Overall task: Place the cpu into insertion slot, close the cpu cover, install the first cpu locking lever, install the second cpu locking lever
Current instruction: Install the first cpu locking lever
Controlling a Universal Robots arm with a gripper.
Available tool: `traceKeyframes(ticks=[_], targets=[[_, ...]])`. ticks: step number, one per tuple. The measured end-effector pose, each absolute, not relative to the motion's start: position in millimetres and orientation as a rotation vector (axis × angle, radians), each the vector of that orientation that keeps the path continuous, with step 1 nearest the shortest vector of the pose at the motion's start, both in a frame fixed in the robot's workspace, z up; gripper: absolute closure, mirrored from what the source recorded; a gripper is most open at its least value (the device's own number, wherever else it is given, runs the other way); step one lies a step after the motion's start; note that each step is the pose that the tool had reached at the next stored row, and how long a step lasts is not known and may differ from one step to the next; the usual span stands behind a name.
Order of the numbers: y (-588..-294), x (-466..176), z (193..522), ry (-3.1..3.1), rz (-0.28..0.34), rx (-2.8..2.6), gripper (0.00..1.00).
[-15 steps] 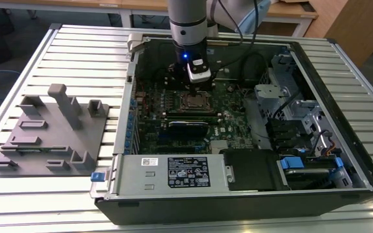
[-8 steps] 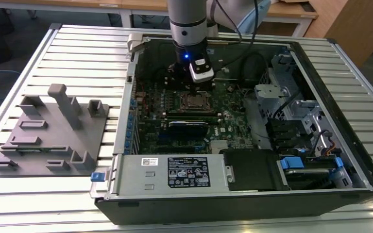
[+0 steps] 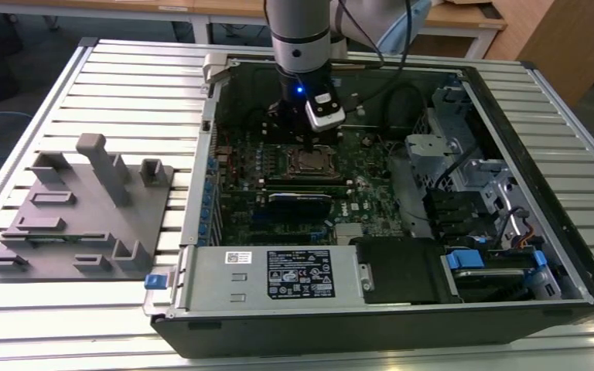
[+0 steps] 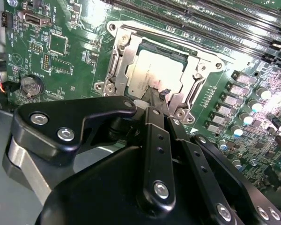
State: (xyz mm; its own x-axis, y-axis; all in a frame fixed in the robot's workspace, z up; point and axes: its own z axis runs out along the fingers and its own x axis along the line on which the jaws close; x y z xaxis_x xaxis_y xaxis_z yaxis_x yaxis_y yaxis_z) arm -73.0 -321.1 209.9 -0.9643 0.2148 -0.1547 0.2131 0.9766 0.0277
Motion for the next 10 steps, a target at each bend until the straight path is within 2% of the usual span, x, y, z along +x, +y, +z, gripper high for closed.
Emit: traceKeyframes(ticks=[10], targets=[[-321.1,-72.4,209.0,3.019,0.005,0.328,0.89]])
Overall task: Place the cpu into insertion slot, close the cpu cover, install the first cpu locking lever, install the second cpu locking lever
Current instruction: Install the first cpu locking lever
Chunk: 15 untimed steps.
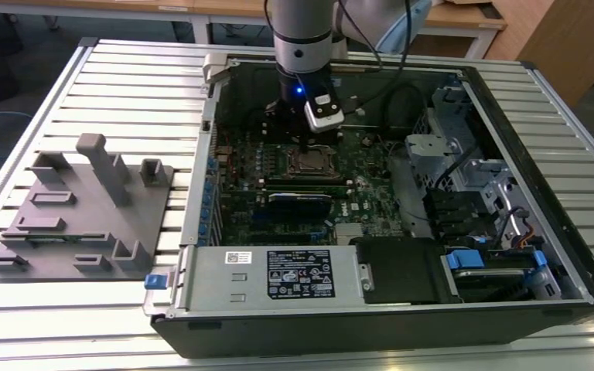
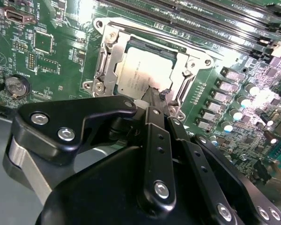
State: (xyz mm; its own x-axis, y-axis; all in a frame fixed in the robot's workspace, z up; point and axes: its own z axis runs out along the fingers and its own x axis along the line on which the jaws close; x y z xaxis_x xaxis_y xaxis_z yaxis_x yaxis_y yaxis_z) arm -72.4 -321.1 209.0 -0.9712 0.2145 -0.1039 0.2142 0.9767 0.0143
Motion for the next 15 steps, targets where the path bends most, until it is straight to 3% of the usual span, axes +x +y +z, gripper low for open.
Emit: traceKeyframes(ticks=[15], targets=[[-322.3,-59.0,207.7,3.026,0.008,0.257,0.89]])
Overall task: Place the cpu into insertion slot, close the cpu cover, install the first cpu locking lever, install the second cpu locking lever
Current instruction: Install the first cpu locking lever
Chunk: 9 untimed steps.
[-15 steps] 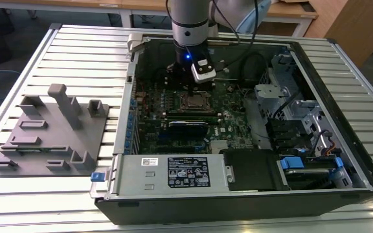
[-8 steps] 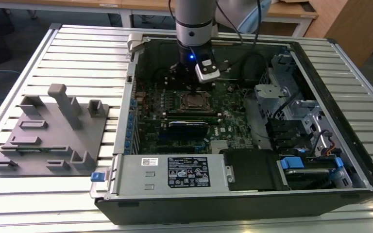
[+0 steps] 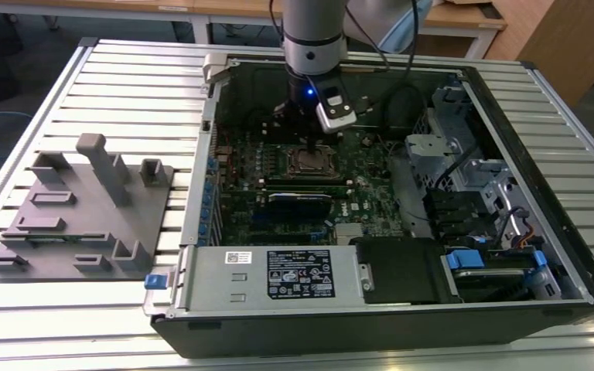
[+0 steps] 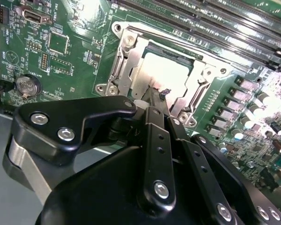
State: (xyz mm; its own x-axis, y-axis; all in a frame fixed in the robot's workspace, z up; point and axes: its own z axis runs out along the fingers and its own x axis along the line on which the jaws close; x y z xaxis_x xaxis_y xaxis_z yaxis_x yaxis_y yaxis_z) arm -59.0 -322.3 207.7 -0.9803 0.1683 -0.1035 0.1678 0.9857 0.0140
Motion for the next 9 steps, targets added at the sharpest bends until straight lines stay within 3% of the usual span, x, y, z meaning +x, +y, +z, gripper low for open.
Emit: traceKeyframes(ticks=[9], targets=[[-331.5,-59.0,207.4,3.026,-0.009,0.242,0.89]])
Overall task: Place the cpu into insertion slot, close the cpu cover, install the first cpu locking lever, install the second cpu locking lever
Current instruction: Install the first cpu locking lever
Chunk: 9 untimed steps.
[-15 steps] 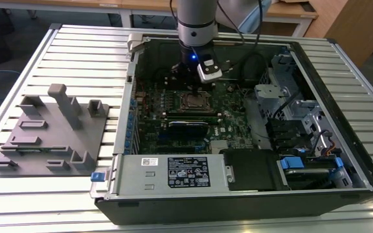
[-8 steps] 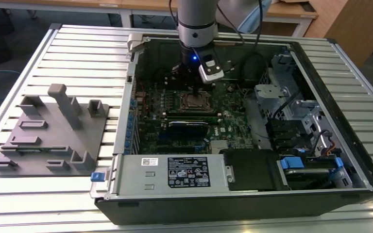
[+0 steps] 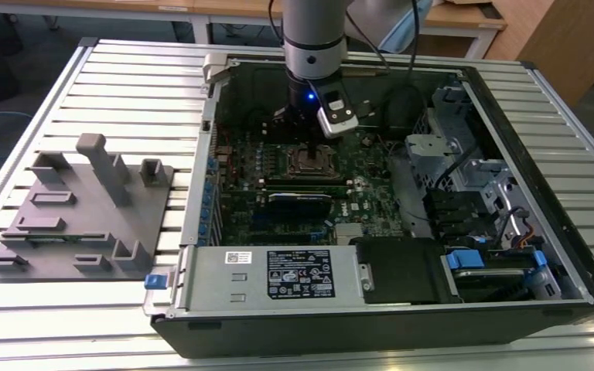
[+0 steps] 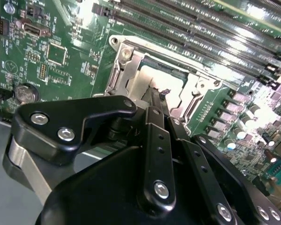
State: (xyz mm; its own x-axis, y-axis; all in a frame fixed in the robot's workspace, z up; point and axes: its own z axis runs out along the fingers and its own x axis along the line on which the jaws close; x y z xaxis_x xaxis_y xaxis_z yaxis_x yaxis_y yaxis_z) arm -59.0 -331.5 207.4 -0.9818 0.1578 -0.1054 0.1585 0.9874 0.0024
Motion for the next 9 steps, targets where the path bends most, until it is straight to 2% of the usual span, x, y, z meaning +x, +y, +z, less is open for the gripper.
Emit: traceKeyframes(ticks=[9], targets=[[-331.6,-58.8,207.4,3.044,-0.015,0.242,0.89]])
